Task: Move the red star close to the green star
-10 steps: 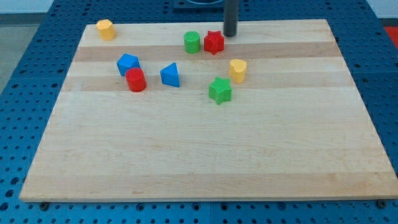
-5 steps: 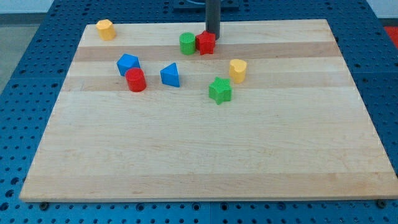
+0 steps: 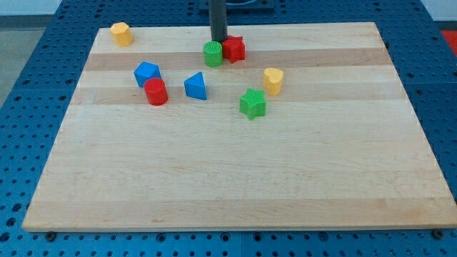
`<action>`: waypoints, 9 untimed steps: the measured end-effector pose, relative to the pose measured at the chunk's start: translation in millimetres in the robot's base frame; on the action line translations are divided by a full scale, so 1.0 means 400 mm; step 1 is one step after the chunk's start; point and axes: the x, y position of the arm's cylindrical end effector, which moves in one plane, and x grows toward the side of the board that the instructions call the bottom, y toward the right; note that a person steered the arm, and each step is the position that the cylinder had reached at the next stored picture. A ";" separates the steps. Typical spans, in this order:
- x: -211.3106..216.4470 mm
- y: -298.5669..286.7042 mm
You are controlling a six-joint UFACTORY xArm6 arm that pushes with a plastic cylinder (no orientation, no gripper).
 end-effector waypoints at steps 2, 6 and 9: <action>0.024 0.203; -0.106 0.211; 0.139 0.159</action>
